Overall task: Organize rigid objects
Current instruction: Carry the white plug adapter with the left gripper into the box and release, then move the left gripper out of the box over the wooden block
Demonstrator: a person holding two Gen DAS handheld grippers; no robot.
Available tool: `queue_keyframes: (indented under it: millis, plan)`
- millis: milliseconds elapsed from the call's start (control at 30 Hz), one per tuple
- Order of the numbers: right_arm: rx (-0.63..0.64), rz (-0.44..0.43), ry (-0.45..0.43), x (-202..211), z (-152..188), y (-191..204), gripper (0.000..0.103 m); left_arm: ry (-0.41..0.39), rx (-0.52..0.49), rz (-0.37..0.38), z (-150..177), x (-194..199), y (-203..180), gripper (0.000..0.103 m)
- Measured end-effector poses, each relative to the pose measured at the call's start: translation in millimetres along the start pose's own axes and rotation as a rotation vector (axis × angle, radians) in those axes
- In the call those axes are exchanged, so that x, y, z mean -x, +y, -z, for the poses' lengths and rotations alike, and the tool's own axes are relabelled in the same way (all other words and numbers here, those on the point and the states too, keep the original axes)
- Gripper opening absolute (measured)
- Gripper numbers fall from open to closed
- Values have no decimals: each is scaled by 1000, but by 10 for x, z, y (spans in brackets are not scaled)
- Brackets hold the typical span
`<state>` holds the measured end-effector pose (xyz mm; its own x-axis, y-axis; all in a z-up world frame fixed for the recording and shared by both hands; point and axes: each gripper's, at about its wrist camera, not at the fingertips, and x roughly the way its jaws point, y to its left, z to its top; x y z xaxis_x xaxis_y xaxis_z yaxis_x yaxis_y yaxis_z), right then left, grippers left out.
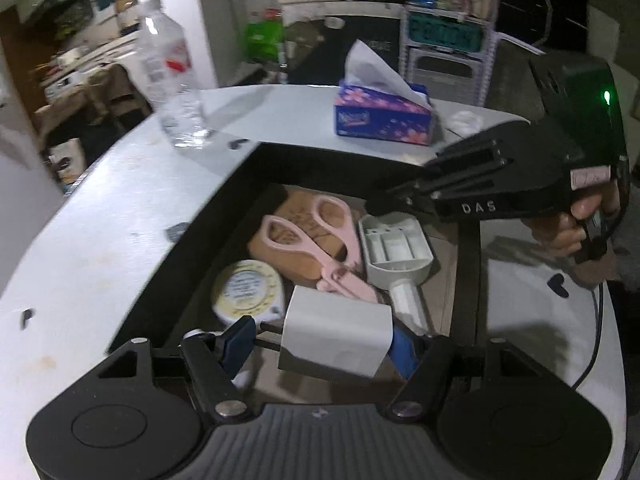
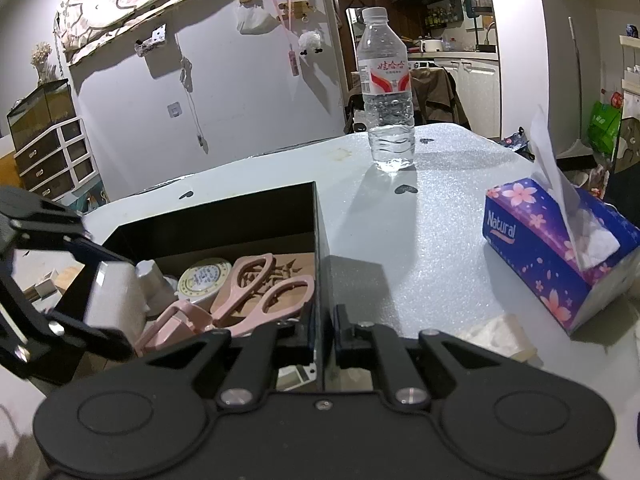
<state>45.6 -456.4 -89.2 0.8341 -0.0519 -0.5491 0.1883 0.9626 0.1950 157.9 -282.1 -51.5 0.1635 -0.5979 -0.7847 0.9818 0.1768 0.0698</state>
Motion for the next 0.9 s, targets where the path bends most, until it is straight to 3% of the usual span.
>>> queue_keyframes:
  millis: [200,333,567,733,900]
  plan:
    - [3,-2,2,4,13,20,10,-34,39,86,16,-100,111,71]
    - [-1,-3,4,6,5,15,10,-53,96,103,13,-108,182,81]
    - [-1,-3,4,6,5,16,10,-81,182,110,-3,3,253,83]
    - [0,-3,4,7,5,17,10,-99,260,108,5,180,277,93]
    - [0,-3,3,9,7,22,10,-109,273,93,5,352,189,101]
